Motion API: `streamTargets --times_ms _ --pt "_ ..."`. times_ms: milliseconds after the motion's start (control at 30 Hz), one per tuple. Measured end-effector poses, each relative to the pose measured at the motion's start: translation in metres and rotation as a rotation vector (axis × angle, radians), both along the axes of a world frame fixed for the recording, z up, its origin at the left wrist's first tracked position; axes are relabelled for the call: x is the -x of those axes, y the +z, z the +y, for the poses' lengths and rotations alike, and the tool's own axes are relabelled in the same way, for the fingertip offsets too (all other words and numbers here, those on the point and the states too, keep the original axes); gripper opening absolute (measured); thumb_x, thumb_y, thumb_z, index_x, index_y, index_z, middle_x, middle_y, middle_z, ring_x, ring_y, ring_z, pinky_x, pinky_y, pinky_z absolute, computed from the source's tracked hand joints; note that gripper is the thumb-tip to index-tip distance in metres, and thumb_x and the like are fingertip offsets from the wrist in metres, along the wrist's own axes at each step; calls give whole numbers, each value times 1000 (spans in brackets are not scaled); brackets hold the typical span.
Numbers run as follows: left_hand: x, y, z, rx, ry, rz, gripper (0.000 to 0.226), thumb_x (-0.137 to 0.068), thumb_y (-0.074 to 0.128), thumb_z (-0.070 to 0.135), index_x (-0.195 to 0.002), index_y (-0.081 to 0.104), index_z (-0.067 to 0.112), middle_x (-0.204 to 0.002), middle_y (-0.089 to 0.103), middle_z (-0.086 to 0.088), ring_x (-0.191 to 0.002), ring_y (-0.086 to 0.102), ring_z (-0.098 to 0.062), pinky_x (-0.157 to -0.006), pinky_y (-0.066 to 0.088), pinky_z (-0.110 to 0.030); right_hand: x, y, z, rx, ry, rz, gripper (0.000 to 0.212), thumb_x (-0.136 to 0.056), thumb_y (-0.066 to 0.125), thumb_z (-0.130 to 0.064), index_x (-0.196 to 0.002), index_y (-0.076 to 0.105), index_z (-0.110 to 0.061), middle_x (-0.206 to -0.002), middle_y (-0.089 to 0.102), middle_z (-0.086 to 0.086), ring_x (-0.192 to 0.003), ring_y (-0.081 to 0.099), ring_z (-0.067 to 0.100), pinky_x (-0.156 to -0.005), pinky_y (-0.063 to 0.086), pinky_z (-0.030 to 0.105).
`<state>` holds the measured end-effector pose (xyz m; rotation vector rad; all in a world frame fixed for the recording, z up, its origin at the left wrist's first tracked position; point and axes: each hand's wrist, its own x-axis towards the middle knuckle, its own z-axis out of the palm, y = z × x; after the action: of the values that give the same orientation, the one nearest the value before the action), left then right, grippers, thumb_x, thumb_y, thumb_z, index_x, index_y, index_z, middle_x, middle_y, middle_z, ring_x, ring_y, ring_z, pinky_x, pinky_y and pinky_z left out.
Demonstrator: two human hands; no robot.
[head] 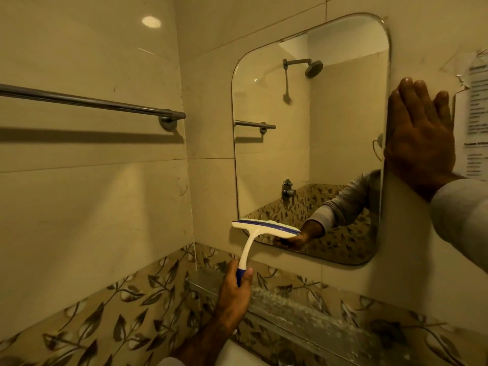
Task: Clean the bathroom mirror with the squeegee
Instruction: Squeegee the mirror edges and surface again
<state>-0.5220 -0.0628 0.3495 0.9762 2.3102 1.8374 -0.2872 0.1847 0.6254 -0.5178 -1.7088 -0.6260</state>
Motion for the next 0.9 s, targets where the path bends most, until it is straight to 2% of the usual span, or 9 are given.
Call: streamTargets --times_ms 67,267,367,500,633,733,800,900 --pt "-2 -3 -4 11 7 2 10 -99 49 40 -106 44 46 -92 60 7 -80 62 -8 -56 43 -12 -1 0 -3 0 5 0 69 -97 53 -11 -156 18 -4 -164 12 16 -153 6 31 -124 4 53" --pt "-3 -12 -17 83 34 -20 15 -99 49 40 -111 49 33 -93 60 6 -80 63 -9 -58 43 -13 -2 1 -6 20 -4 -16 67 -98 49 -11 -156 16 -5 -165 10 15 -153 3 31 -125 2 51" --pt "-7 -14 -23 124 23 -59 13 -99 48 41 -110 42 38 -95 55 11 -82 58 -5 -58 40 -14 -4 2 -7 12 -3 -25 69 -97 51 -10 -156 16 -4 -164 11 16 -153 4 32 -124 3 53" --pt "-10 3 -23 18 69 -103 16 -99 49 39 -114 45 37 -93 54 14 -82 55 -3 -59 39 -15 -5 3 -9 5 2 -17 71 -94 55 -8 -155 19 -2 -163 14 18 -152 8 34 -124 7 55" --pt "-13 65 -12 -130 110 17 10 -98 50 42 -103 50 33 -82 62 3 -70 62 -11 -52 50 -26 -5 3 -9 -19 -10 -12 76 -87 60 -4 -154 23 0 -162 18 20 -152 11 35 -123 9 56" --pt "-23 138 4 -254 86 123 14 -97 51 44 -109 48 36 -81 64 3 -64 64 -10 -43 46 -16 -4 2 -7 -31 -25 -12 80 -83 64 -2 -153 25 1 -161 20 20 -151 12 35 -123 12 56" --pt "-30 191 17 -327 51 151 13 -97 50 46 -108 44 42 -80 64 0 -62 64 -15 -46 49 -21 -3 2 -5 -28 -29 -9 75 -86 59 -2 -153 25 0 -161 20 19 -151 12 34 -123 12 56" --pt "-37 265 38 -442 13 222 17 -97 49 47 -108 45 34 -81 59 -2 -64 58 -17 -56 50 -32 -2 1 -4 -33 -37 -1 66 -90 47 -5 -153 26 0 -161 20 19 -151 12 34 -123 13 56"
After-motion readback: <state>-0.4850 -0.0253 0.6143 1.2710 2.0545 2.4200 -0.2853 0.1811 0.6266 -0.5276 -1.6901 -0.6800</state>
